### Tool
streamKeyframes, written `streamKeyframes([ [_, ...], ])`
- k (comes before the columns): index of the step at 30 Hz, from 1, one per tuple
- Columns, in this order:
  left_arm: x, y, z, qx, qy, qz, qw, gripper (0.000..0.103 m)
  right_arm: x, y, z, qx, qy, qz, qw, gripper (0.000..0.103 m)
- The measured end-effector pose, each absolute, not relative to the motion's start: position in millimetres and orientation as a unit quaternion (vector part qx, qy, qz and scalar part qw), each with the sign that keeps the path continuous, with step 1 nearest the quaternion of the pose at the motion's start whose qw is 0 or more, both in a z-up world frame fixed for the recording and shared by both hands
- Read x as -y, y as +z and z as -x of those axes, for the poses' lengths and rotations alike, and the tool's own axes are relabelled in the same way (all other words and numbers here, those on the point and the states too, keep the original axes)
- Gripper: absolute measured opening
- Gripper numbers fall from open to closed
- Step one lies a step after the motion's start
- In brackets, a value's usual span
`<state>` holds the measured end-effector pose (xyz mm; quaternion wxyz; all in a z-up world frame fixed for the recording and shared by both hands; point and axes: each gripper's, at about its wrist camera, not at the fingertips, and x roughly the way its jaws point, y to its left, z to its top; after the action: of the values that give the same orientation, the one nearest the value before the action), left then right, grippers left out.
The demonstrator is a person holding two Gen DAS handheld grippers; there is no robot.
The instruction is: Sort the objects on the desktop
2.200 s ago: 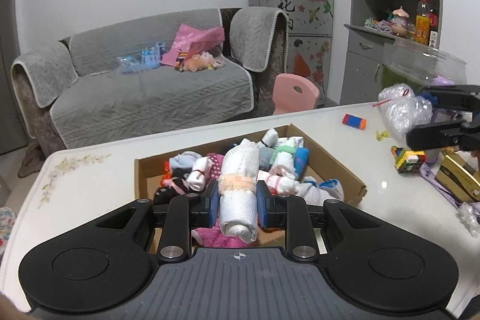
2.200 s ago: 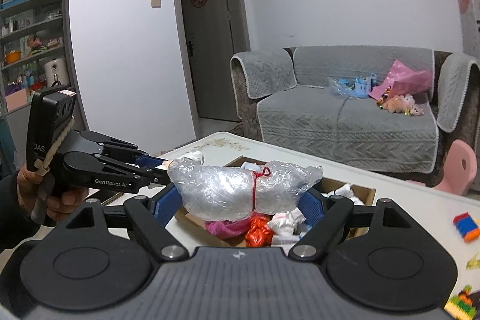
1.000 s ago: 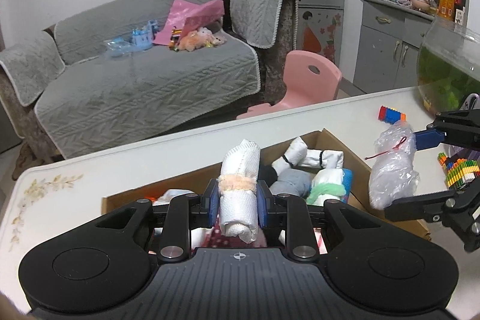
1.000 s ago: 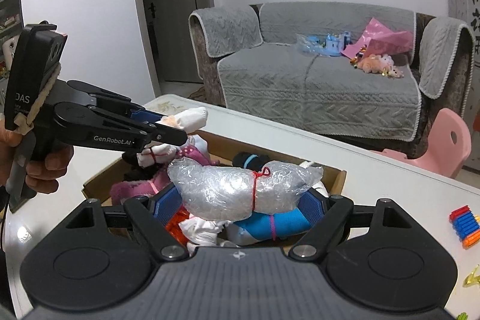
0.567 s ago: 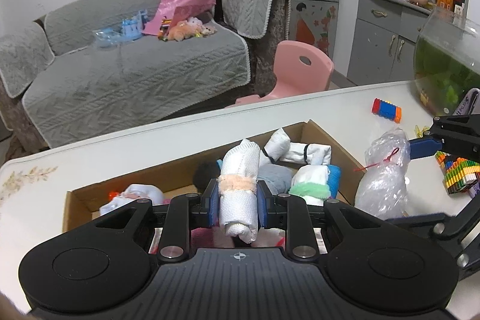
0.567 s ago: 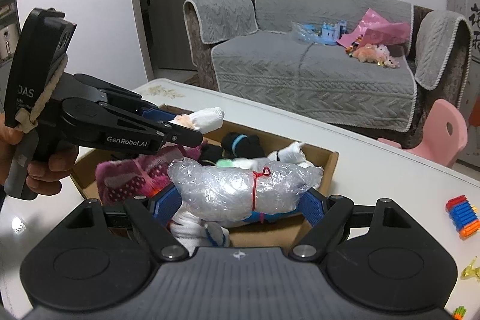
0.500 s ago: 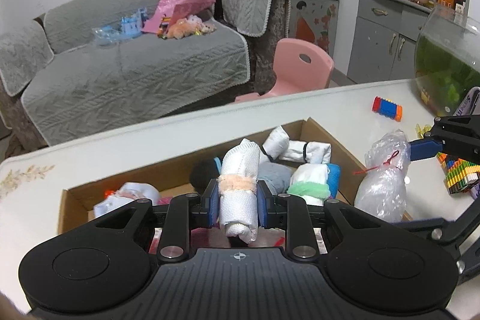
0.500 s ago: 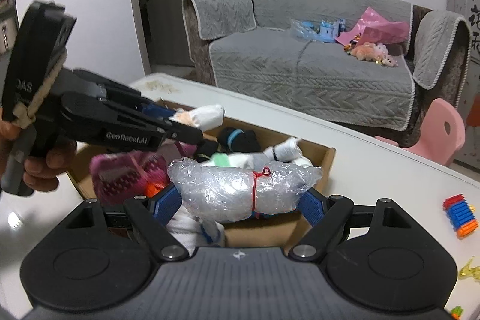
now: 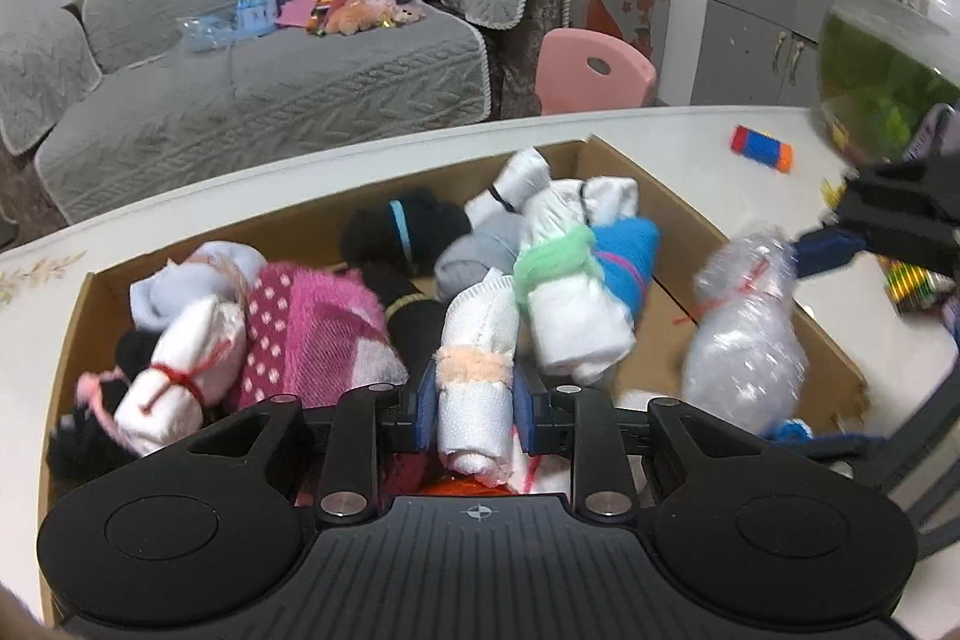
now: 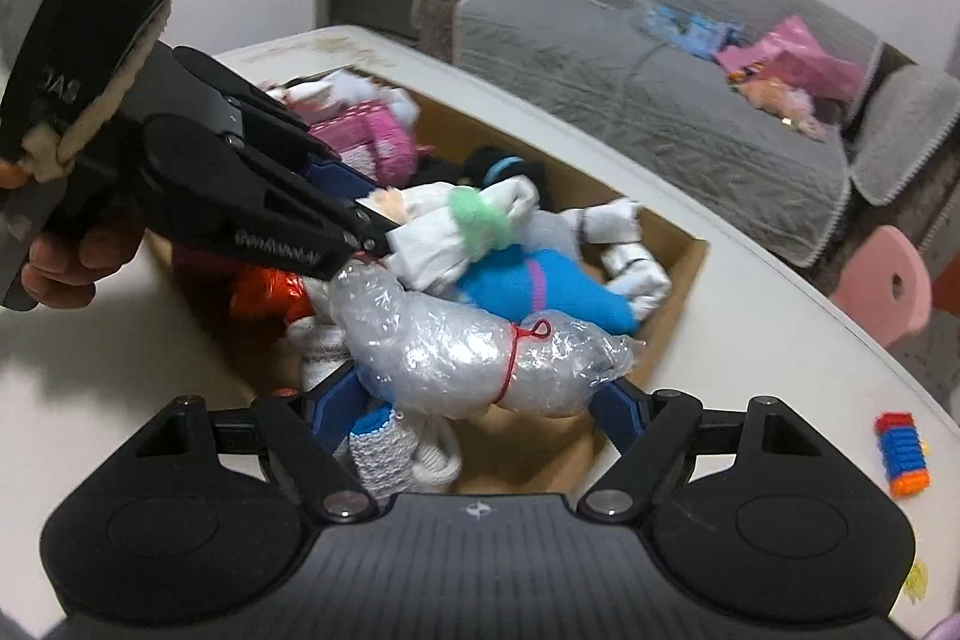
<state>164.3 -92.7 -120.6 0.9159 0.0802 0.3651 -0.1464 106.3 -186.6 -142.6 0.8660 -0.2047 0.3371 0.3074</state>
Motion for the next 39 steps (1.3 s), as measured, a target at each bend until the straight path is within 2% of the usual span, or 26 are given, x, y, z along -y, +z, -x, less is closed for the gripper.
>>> streamKeyframes([
  [2, 91.9, -120.1, -155.2, -0.365, -0.145, -0.081, 0.916, 0.032, 183.4, -142.4, -101.8, -0.342, 0.313, 0.209, 0.861, 0.076],
  [3, 90.3, -118.9, -152.8, -0.365, -0.144, -0.079, 0.916, 0.037, 182.4, -142.5, -99.8, -0.342, 0.314, 0.211, 0.86, 0.078],
  [5, 86.5, -114.9, -146.4, -0.358, -0.14, -0.081, 0.92, 0.049, 181.2, -142.5, -93.1, -0.334, 0.311, 0.224, 0.861, 0.085],
  [7, 83.4, -107.1, -140.3, -0.354, -0.14, -0.075, 0.922, 0.072, 183.5, -141.7, -88.5, -0.331, 0.301, 0.225, 0.865, 0.089],
  [8, 83.1, -102.1, -135.7, -0.348, -0.138, -0.074, 0.924, 0.075, 186.0, -139.7, -86.4, -0.328, 0.298, 0.22, 0.869, 0.092],
  [10, 83.7, -92.2, -122.3, -0.326, -0.123, -0.09, 0.933, 0.091, 190.8, -133.6, -82.5, -0.319, 0.297, 0.206, 0.876, 0.096],
  [13, 82.9, -76.8, -97.8, -0.29, -0.108, -0.109, 0.945, 0.098, 196.9, -122.7, -68.6, -0.301, 0.293, 0.189, 0.888, 0.097],
  [15, 79.9, -65.8, -83.0, -0.28, -0.106, -0.105, 0.948, 0.099, 201.1, -113.8, -53.3, -0.285, 0.291, 0.175, 0.896, 0.099],
  [16, 77.8, -59.5, -75.9, -0.276, -0.105, -0.099, 0.95, 0.103, 203.1, -109.1, -46.4, -0.276, 0.288, 0.165, 0.902, 0.099],
  [27, 61.7, -10.7, 9.9, -0.225, -0.075, -0.076, 0.968, 0.103, 215.1, -76.0, 42.4, -0.18, 0.258, 0.043, 0.948, 0.102],
  [39, 44.4, 1.8, 45.6, -0.24, -0.044, -0.027, 0.969, 0.103, 210.1, -101.2, 83.3, -0.18, 0.244, -0.003, 0.953, 0.102],
])
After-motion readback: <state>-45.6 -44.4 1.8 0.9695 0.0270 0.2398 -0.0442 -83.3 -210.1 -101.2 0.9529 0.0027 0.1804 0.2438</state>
